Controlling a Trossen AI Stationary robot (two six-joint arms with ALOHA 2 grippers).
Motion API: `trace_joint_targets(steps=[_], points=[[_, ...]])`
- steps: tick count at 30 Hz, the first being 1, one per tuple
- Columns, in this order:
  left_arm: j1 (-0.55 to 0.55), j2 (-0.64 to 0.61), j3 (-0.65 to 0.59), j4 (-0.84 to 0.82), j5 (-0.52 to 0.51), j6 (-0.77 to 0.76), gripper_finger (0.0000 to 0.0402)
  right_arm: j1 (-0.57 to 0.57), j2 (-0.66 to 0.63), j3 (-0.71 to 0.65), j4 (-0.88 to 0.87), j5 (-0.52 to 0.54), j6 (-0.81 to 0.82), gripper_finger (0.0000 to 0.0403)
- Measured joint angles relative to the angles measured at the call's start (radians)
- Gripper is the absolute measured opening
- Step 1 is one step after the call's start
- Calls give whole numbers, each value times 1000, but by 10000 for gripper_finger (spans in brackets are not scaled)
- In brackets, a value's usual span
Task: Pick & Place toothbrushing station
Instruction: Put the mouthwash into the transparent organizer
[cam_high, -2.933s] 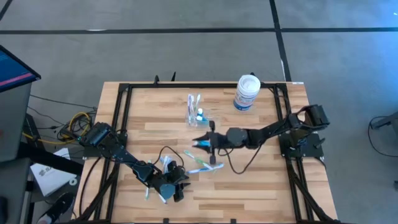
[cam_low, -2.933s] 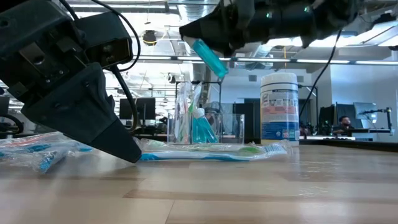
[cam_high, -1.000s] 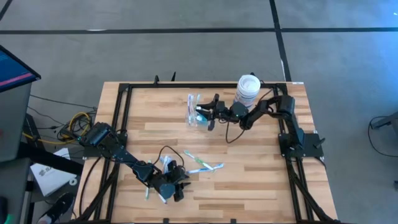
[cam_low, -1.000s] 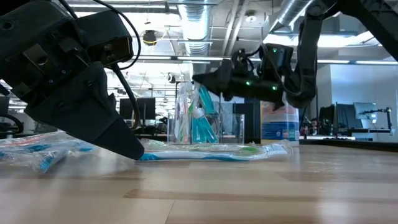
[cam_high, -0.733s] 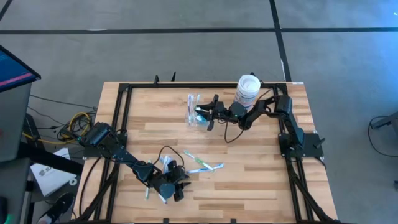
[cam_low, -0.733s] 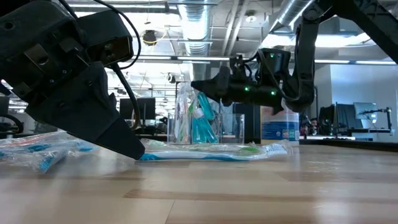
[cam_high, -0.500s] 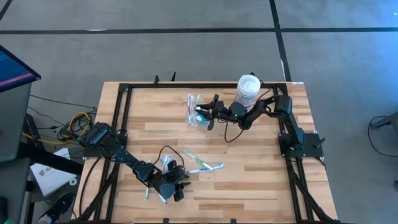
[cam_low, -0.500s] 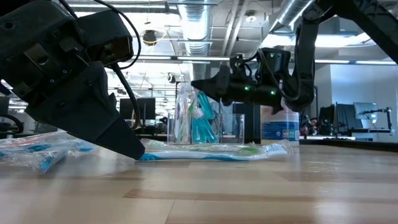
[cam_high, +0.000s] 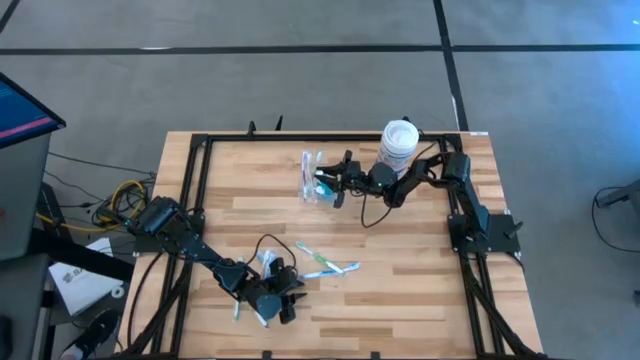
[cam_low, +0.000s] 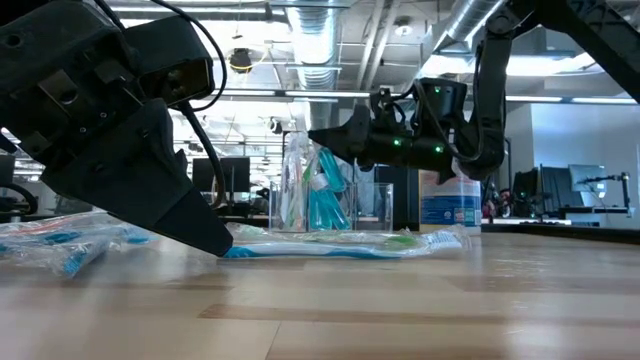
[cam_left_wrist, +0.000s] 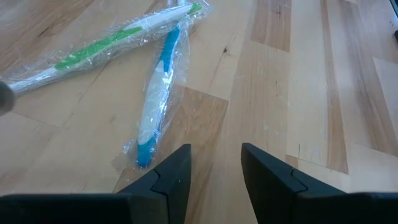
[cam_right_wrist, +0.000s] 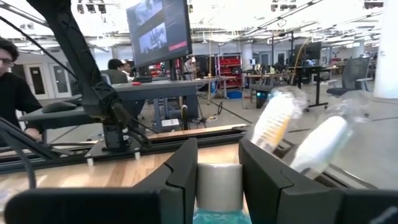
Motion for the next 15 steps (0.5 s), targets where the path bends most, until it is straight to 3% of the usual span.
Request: trace_joint_targets(steps=[15], points=[[0,0,0,0,0,0,137,-3,0,0,-19,3,-4,98]])
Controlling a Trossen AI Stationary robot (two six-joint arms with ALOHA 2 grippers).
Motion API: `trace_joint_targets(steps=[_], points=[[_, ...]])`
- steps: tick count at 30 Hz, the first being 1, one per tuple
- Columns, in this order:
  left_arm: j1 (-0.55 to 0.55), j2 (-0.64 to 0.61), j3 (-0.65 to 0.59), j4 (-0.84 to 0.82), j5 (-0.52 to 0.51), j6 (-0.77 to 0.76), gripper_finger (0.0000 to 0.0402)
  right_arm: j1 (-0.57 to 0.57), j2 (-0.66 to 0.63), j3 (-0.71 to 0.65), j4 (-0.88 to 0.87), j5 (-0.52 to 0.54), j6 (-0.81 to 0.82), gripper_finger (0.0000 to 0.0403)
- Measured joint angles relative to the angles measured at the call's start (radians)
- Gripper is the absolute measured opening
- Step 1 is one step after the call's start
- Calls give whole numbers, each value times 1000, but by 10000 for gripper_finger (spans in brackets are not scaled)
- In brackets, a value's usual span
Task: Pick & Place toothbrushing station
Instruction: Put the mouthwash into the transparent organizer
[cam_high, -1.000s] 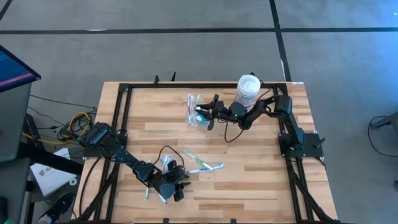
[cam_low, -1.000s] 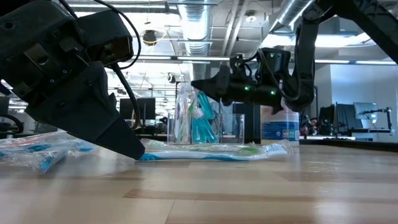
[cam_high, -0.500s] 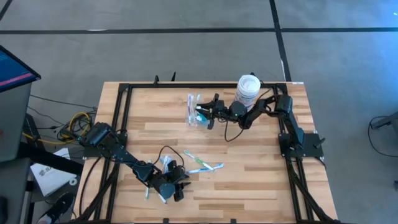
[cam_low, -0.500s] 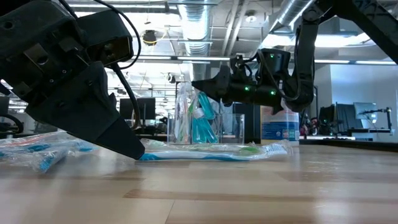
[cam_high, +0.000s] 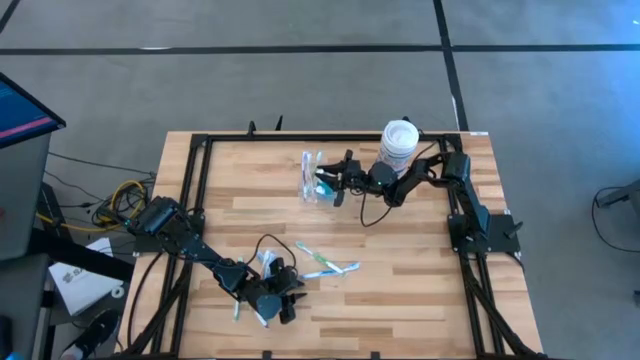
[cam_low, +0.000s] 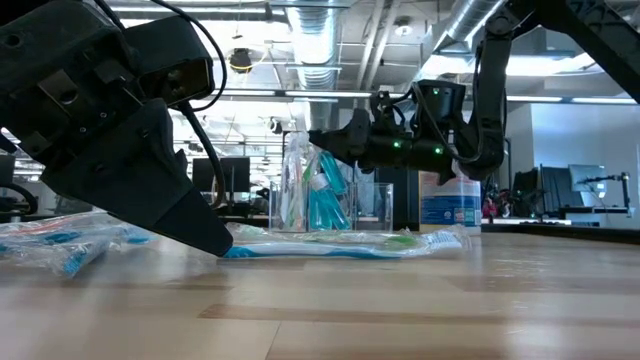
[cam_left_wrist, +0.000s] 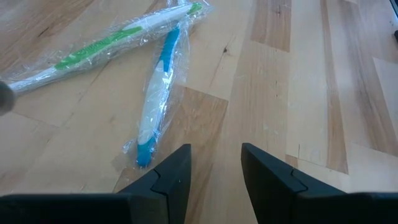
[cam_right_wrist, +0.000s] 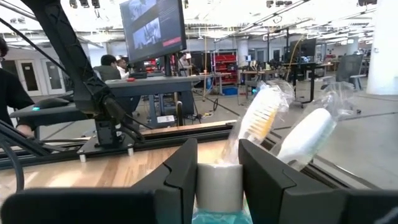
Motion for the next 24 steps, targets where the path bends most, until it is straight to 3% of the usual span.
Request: trace_joint_targets(steps=[24], points=[[0,0,0,0,0,0,137,-2,-1,0,1,-29,-3,113]])
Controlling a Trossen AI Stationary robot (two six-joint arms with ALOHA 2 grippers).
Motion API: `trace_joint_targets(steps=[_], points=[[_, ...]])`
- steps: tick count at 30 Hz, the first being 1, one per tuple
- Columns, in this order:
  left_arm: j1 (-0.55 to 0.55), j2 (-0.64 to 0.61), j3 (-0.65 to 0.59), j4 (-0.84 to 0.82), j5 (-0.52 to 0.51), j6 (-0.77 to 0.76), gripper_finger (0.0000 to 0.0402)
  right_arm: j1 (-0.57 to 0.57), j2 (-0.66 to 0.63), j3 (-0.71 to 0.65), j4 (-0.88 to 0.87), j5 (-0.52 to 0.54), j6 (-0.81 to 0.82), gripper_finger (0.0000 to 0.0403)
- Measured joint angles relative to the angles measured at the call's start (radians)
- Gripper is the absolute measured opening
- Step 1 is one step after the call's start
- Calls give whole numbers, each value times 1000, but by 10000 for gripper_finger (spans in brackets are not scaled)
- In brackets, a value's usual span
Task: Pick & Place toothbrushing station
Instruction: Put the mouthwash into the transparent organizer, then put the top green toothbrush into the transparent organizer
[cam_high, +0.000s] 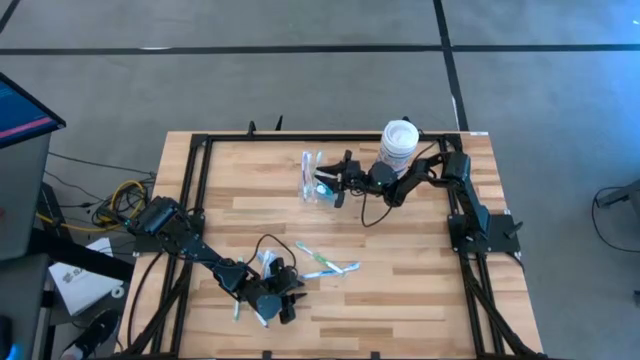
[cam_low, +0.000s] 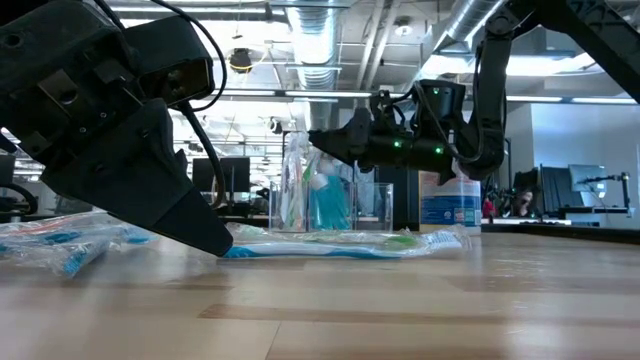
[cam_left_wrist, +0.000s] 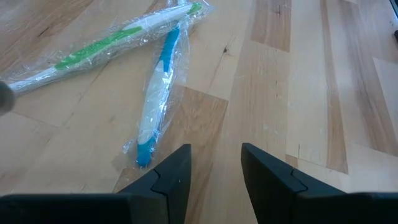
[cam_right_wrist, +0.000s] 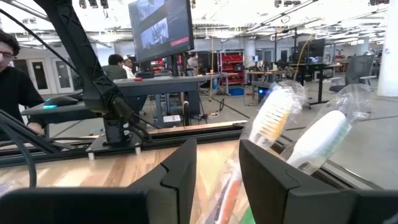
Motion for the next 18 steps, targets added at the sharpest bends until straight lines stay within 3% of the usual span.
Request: trace_joint_targets(steps=[18], points=[[0,0,0,0,0,0,137,2,0,0,9,-64,40,114]])
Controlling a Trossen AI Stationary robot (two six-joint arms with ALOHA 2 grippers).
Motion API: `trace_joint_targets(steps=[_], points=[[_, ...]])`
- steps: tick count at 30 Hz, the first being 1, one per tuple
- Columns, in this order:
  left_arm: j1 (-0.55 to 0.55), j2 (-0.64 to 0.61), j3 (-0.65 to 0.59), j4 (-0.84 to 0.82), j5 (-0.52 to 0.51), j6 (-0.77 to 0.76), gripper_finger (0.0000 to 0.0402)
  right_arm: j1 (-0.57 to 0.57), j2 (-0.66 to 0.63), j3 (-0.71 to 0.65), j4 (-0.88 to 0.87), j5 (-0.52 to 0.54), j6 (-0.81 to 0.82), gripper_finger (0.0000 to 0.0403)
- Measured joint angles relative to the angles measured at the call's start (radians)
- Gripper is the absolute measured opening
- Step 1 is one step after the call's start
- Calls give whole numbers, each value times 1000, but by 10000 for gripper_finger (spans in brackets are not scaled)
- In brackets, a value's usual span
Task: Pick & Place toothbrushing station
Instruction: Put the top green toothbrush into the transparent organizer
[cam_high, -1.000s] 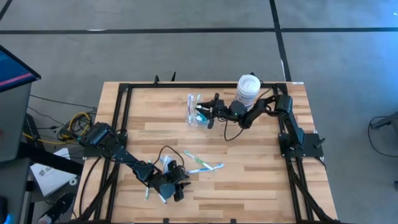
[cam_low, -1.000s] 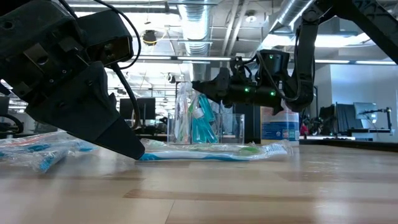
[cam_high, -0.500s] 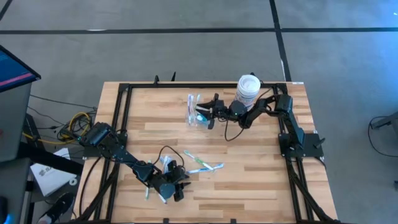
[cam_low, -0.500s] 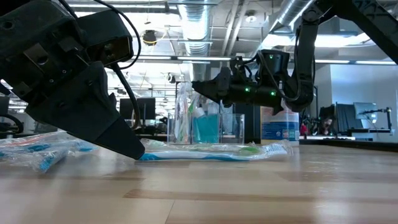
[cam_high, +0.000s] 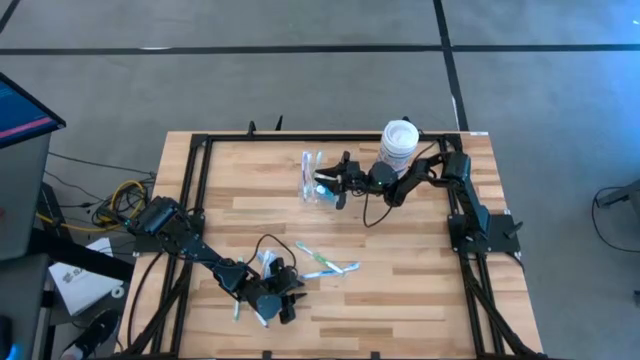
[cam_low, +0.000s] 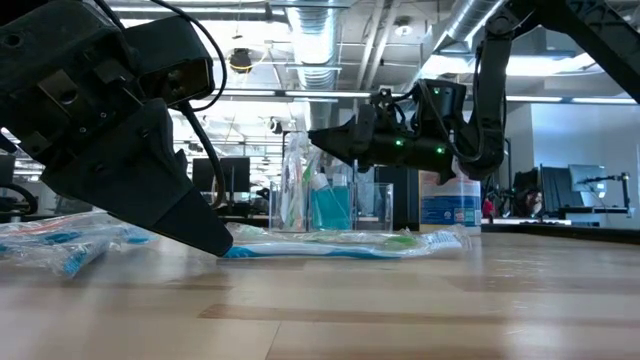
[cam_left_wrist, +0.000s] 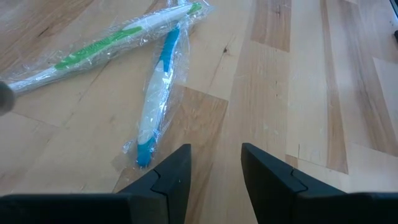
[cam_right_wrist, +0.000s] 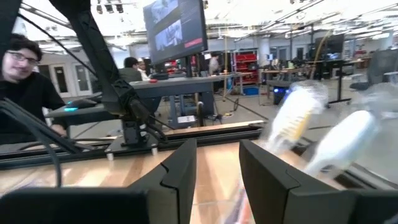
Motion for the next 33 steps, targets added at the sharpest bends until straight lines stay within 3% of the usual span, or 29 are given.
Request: trace_joint_targets(steps=[15,26,33], points=[[0,0,0,0,0,0,137,95,-31,-2,-54,-123,12,101],[0,0,0,4,-16,2,137,209,-322,-1,-758,-141,-89,83],[0,0,0,4,-32,4,137,281,-421,10,-956,-87,-80,75]])
